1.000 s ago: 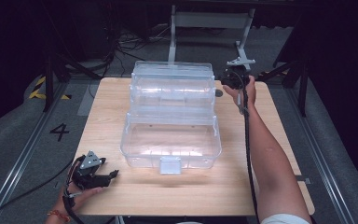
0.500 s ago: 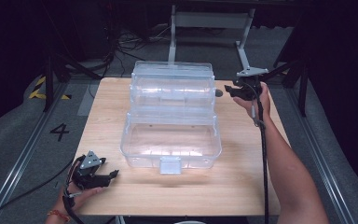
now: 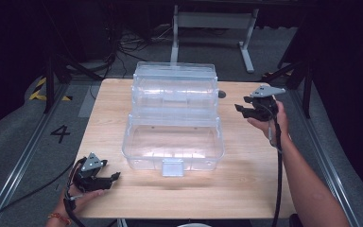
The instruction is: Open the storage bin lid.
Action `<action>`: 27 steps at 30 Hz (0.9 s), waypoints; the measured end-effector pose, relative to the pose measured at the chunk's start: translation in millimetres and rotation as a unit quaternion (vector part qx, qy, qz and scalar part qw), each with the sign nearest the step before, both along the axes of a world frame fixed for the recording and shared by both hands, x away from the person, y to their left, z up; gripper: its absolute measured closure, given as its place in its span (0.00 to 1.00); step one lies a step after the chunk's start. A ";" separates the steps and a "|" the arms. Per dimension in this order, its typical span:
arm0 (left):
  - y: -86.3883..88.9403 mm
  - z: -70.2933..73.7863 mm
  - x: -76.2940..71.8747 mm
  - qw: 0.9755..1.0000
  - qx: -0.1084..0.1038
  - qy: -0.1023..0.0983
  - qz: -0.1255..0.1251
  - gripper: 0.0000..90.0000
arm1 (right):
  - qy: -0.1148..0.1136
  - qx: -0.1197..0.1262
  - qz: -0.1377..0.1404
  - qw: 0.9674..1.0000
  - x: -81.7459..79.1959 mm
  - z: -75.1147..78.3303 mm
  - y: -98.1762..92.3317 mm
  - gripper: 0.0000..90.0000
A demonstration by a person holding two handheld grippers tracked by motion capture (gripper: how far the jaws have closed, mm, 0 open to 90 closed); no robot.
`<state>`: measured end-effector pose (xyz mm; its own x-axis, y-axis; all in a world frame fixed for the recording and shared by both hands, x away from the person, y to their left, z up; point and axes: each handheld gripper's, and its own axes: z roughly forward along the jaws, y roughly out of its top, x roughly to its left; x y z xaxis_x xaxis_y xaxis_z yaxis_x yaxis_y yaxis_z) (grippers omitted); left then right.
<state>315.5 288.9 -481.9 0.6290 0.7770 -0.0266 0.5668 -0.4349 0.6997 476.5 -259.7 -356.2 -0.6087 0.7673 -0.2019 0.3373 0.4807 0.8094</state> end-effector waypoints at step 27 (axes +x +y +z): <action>0.7 0.5 1.0 1.000 0.005 -0.001 -0.002 0.30 | -0.002 -0.010 0.036 0.999 -72.1 -38.5 -34.8 0.50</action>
